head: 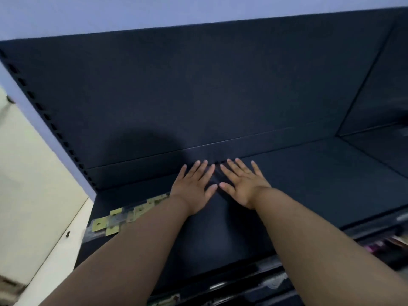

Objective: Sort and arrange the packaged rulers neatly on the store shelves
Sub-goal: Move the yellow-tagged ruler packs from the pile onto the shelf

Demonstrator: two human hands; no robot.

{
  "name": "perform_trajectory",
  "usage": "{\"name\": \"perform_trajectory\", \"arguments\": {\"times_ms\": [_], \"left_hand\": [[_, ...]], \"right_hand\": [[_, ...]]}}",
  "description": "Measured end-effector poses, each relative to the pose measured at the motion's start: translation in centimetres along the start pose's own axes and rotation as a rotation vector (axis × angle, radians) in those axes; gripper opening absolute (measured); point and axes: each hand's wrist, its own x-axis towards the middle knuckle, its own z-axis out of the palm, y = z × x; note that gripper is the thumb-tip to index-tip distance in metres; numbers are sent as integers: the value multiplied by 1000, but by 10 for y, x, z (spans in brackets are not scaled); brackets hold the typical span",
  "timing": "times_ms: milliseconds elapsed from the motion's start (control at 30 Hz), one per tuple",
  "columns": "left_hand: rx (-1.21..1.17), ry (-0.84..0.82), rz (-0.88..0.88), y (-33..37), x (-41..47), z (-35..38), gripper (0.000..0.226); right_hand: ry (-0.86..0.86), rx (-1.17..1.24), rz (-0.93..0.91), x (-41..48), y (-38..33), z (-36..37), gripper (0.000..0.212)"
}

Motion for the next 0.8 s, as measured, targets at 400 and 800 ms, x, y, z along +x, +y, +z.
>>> {"name": "perform_trajectory", "arguments": {"times_ms": [400, 800], "left_hand": [[-29, 25, 306, 274, 116, -39, 60], [-72, 25, 445, 533, 227, -68, 59]], "right_hand": [[43, 6, 365, -130, 277, -7, 61], [11, 37, 520, -222, 526, -8, 62]]}}
